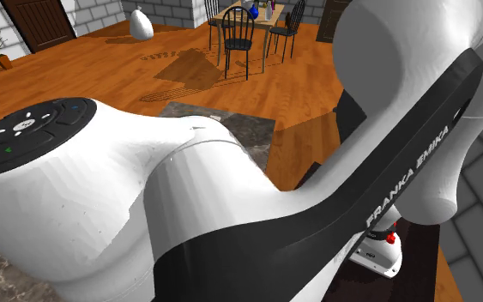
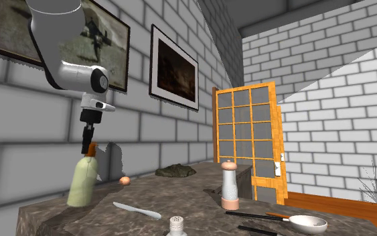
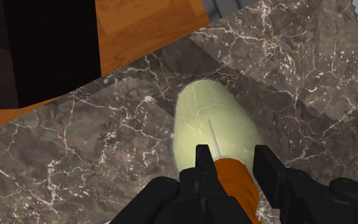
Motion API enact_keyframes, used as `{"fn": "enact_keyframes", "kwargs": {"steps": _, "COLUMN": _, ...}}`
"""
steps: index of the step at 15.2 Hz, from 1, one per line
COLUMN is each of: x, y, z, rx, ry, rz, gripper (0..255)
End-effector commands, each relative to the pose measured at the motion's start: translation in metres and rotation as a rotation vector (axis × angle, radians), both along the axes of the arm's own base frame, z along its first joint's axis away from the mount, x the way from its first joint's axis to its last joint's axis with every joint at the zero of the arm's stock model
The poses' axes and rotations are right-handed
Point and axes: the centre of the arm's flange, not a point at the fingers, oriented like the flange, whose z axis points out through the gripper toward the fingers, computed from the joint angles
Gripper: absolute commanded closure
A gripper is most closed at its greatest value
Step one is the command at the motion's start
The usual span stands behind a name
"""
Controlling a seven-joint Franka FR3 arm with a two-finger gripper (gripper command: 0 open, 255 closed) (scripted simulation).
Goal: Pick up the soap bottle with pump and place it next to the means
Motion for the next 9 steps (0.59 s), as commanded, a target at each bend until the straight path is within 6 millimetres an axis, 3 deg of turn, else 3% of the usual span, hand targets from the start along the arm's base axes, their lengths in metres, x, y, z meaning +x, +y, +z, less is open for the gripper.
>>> {"fn": "enact_keyframes", "kwargs": {"steps": 1, "x": -0.001, "y": 0.001, "z": -0.010, "rx": 0.001, "ry": -0.001, "rz": 0.000, "gripper": 255}}
{"fn": "enact_keyframes", "kwargs": {"steps": 3, "x": -0.001, "y": 0.001, "z": -0.020, "rx": 0.001, "ry": -0.001, "rz": 0.000, "gripper": 255}}
{"fn": "enact_keyframes", "kwargs": {"steps": 9, "x": -0.001, "y": 0.001, "z": -0.020, "rx": 0.001, "ry": -0.001, "rz": 0.000, "gripper": 255}}
